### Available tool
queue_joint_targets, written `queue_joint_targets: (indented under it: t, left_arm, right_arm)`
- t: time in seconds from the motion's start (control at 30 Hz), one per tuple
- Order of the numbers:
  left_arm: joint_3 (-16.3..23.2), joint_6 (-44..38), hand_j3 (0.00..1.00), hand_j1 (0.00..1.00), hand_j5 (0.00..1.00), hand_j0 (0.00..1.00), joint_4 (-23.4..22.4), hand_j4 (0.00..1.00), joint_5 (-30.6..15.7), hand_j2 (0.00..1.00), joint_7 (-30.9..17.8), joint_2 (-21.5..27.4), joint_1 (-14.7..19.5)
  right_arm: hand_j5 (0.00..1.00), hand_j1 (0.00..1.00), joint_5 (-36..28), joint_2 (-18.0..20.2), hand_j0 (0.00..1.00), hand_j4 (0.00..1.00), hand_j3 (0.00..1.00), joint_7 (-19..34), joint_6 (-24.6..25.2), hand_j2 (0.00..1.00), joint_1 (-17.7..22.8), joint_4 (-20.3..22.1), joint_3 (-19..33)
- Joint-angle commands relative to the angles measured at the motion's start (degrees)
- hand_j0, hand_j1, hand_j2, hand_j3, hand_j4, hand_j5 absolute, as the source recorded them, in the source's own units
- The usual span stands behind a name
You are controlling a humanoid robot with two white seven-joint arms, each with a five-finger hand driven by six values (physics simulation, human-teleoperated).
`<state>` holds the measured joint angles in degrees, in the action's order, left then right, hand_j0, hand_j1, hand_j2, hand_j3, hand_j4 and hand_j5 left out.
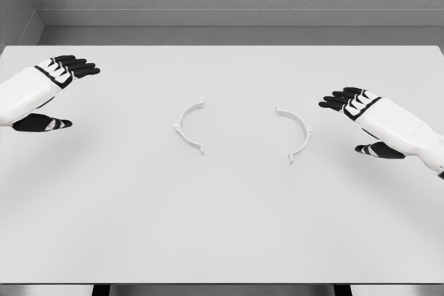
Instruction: Assemble PVC drainage pipe clamps
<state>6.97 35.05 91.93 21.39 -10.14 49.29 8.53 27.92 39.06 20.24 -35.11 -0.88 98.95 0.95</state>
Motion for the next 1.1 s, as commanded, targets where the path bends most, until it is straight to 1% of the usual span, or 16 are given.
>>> queue_joint_targets:
  t: [0.0,0.07,0.13,0.17,0.2,0.23,0.27,0.33,0.37,0.43,0.5,0.57,0.7,0.8,0.87,1.07]
  left_arm:
    - [0.1,-0.1,1.00,1.00,1.00,1.00,0.0,1.00,-0.5,1.00,0.0,-0.2,0.0]
    - [0.1,-0.1,1.00,1.00,1.00,1.00,-0.1,1.00,-0.4,1.00,0.0,-0.2,0.0]
    - [0.9,-0.1,1.00,1.00,1.00,1.00,-0.5,1.00,0.0,1.00,0.0,-1.8,0.6]
    - [2.3,-0.1,1.00,1.00,1.00,1.00,-0.5,1.00,0.1,1.00,0.0,-2.6,1.2]
    - [3.1,-0.1,1.00,1.00,1.00,1.00,-0.6,1.00,0.1,1.00,0.0,-3.3,1.9]
    - [4.3,-0.1,1.00,1.00,1.00,1.00,-0.6,1.00,0.1,1.00,0.0,-3.4,2.6]
    - [5.1,-0.1,1.00,1.00,1.00,1.00,-0.6,1.00,0.1,1.00,0.0,-3.9,3.3]
    - [5.5,-0.1,1.00,1.00,1.00,1.00,-0.5,1.00,0.1,1.00,0.0,-4.6,3.4]
    - [6.2,-0.1,1.00,1.00,1.00,1.00,-0.5,1.00,0.1,1.00,0.0,-5.1,3.8]
    - [7.4,-0.1,1.00,1.00,1.00,1.00,-0.6,1.00,0.1,1.00,0.0,-5.2,4.0]
    - [9.7,-0.1,1.00,1.00,1.00,1.00,-1.5,1.00,0.2,1.00,0.0,-5.6,5.4]
    - [10.7,-0.1,1.00,1.00,1.00,1.00,-2.2,1.00,0.2,1.00,0.0,-6.7,6.3]
    - [13.1,-0.1,1.00,1.00,1.00,1.00,-4.1,1.00,0.2,1.00,0.0,-7.9,8.5]
    - [13.5,-0.1,1.00,1.00,1.00,1.00,-5.1,1.00,0.2,1.00,0.0,-8.4,8.8]
    - [16.0,-0.1,1.00,1.00,1.00,1.00,-8.3,1.00,0.2,1.00,-0.1,-9.3,10.8]
    - [18.2,-0.1,1.00,1.00,1.00,1.00,-12.2,1.00,0.2,1.00,-0.1,-12.0,13.8]
  right_arm:
    - [1.00,1.00,-0.4,0.0,1.00,1.00,1.00,0.0,0.1,1.00,0.0,0.0,0.0]
    - [1.00,1.00,-0.5,0.0,1.00,1.00,1.00,-0.1,0.1,1.00,0.0,0.0,0.0]
    - [1.00,1.00,-0.9,-0.7,1.00,1.00,1.00,-0.2,0.1,1.00,-0.7,0.0,-0.1]
    - [1.00,1.00,0.4,-3.3,1.00,1.00,1.00,0.0,0.1,1.00,-1.0,-0.2,-0.2]
    - [1.00,1.00,4.2,-3.9,1.00,1.00,1.00,1.0,0.1,1.00,-2.0,0.3,-0.6]
    - [1.00,1.00,6.9,-5.9,1.00,1.00,1.00,2.2,0.1,1.00,-4.3,0.0,-1.2]
    - [1.00,1.00,7.4,-6.7,1.00,1.00,1.00,4.3,0.1,1.00,-6.1,-0.2,-2.5]
    - [1.00,1.00,7.7,-7.0,1.00,1.00,1.00,6.2,1.2,1.00,-7.5,-0.2,-3.5]
    - [1.00,1.00,10.8,-8.2,1.00,1.00,1.00,6.3,4.2,1.00,-10.2,-1.8,-5.9]
    - [1.00,1.00,14.3,-10.1,1.00,1.00,1.00,6.3,5.2,1.00,-12.2,-5.0,-6.4]
    - [1.00,1.00,17.2,-12.4,1.00,1.00,1.00,6.3,5.6,1.00,-14.3,-8.8,-6.5]
    - [1.00,1.00,18.2,-14.0,1.00,1.00,1.00,6.3,5.6,1.00,-15.2,-10.8,-6.4]
    - [1.00,1.00,18.4,-14.1,1.00,1.00,1.00,6.4,5.6,1.00,-15.6,-13.4,-6.4]
    - [1.00,1.00,19.4,-15.5,1.00,1.00,1.00,6.4,5.6,1.00,-15.5,-13.9,-6.4]
    - [1.00,1.00,20.1,-15.7,1.00,1.00,1.00,6.4,5.6,1.00,-15.6,-14.1,-6.4]
    - [1.00,1.00,20.4,-16.5,1.00,1.00,1.00,6.4,5.7,1.00,-15.8,-14.2,-6.4]
